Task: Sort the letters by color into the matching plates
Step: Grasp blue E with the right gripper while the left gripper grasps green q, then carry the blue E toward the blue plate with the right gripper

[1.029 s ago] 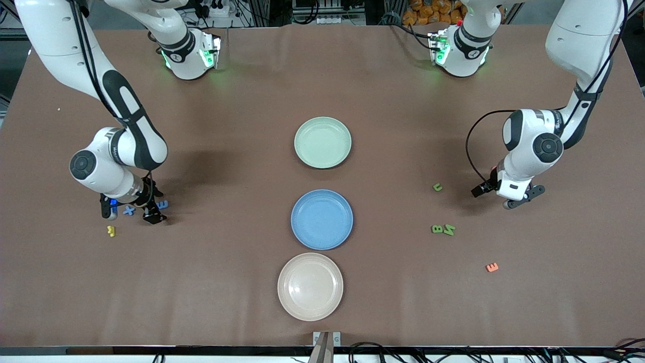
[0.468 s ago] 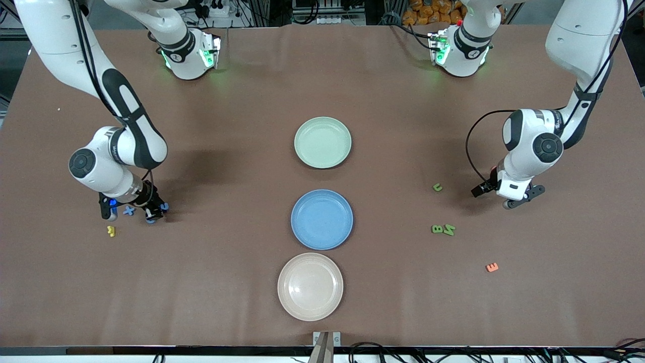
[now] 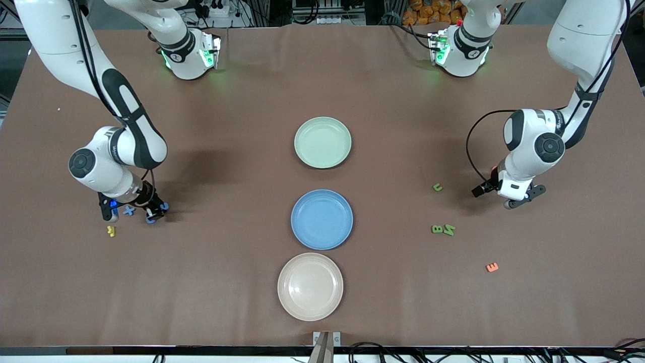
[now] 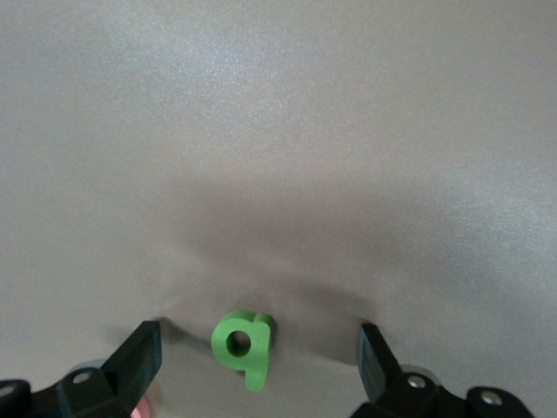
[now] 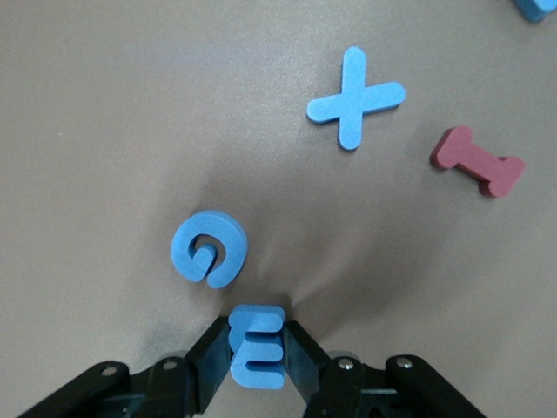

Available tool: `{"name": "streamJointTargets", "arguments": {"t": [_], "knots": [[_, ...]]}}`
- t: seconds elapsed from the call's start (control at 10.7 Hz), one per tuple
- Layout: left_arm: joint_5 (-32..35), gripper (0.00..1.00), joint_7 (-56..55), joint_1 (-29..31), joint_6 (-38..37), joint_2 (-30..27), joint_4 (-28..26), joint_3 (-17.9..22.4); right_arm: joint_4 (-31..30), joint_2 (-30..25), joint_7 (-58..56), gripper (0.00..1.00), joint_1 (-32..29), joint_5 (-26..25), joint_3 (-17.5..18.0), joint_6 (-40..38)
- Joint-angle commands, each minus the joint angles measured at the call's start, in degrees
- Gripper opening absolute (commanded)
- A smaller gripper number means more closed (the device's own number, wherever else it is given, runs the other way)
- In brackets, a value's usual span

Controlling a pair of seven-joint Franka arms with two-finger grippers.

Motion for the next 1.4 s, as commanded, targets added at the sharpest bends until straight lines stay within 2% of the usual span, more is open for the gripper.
{"name": "streamJointTargets", "arguments": {"t": [0.0,0.19,0.47,0.56,1.12,1.31], "knots": [[0.93,1.00,-1.50,0.78,0.02,-1.33,-1.04,-0.95,-0.55,0.37,-6.81,0.03,0.17,0.88,0.11,0.16],[0.93,1.00,-1.15,2.78,0.02,-1.42,-1.30,-2.78,-0.28,0.37,-9.29,0.03,0.43,0.80,0.11,0.07],[1.01,1.00,-0.01,12.70,0.11,-1.16,-1.56,-11.39,0.60,0.55,-9.39,0.02,1.04,0.71,0.11,-0.10],[1.01,1.00,0.43,13.69,0.11,-0.98,-1.57,-12.28,0.60,0.55,-9.48,0.02,1.04,0.71,0.11,-0.10],[1.80,1.00,-0.01,11.76,0.89,0.86,-1.21,-12.03,1.13,0.46,-10.44,0.01,1.48,0.71,0.28,-0.28],[5.04,1.00,0.08,12.20,0.81,0.95,-1.21,-11.94,1.56,0.20,-10.36,0.01,1.92,0.71,0.28,-0.37]]}}
